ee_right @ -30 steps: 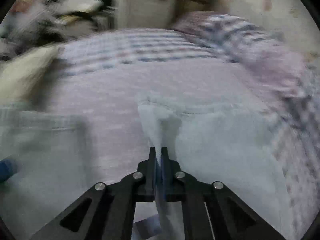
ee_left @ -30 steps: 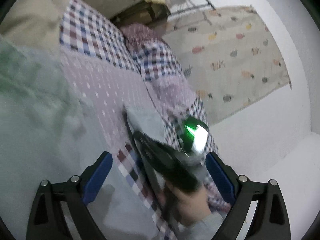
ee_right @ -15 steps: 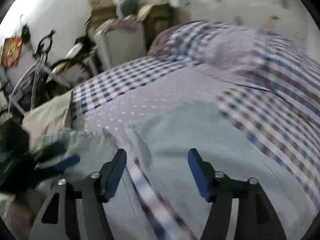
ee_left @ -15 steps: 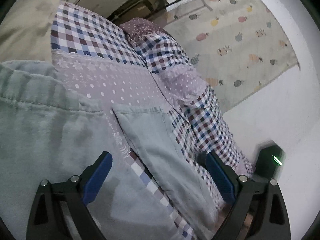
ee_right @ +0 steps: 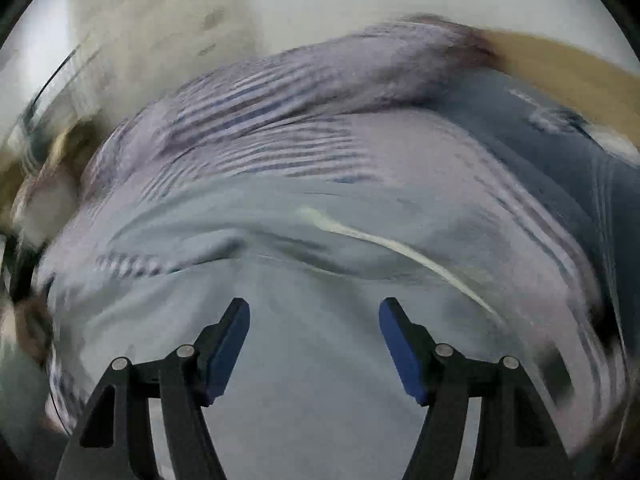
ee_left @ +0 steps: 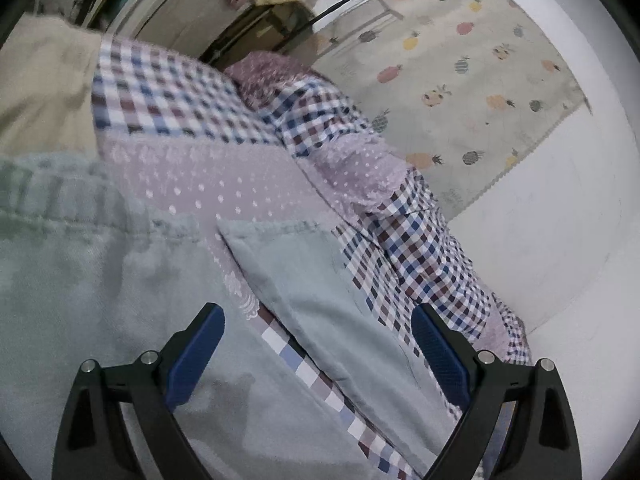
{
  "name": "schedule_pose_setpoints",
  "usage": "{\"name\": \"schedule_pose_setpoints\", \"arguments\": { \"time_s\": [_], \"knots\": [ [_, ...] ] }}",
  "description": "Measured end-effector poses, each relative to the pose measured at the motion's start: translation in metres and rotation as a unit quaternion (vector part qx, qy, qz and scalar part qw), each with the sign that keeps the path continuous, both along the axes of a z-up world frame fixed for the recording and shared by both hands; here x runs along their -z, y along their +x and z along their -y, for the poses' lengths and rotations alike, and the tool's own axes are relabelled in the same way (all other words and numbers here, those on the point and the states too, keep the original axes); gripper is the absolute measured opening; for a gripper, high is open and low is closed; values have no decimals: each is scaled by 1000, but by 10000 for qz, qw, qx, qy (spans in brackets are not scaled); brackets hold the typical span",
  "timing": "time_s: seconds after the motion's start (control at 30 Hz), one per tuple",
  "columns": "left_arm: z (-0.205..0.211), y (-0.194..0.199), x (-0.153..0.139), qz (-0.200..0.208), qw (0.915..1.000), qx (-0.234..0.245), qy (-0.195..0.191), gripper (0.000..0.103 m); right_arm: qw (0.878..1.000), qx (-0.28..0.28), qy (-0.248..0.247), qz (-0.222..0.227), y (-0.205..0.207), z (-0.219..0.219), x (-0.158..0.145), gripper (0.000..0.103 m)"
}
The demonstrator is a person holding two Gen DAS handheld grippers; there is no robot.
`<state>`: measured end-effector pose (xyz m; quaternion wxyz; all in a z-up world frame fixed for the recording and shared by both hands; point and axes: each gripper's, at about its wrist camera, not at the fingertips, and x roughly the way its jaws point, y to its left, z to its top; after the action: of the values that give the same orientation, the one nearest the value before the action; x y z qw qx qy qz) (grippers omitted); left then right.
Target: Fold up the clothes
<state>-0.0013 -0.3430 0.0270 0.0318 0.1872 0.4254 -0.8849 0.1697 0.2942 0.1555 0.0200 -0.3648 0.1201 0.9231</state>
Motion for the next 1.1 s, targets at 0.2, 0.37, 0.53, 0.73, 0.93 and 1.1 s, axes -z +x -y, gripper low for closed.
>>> {"name": "schedule_pose_setpoints", "arguments": {
  "time_s": [0.2,0.37,0.53,0.73,0.93,1.1],
  "knots": [
    [-19,40,-21,-190,9957,351,-835,97,9874,1138,-1007,-451,106,-78,14,71],
    [-25,85,-22,75,9912,477,-1231,97,9720,1605,-1652,-469,144,-105,45,71],
    [-15,125,-15,383,9924,358,-1113,97,9523,1890,-2334,-548,160,-134,70,71],
    [-9,152,-7,628,9938,347,-851,97,9449,1827,-2697,-331,157,-144,86,69],
    [-12,158,3,826,9927,705,-524,97,9516,1508,-2675,-124,134,-137,98,68],
    [-2,150,26,1302,9880,833,-7,97,9659,1292,-2244,93,116,-119,99,69]
  ]
}}
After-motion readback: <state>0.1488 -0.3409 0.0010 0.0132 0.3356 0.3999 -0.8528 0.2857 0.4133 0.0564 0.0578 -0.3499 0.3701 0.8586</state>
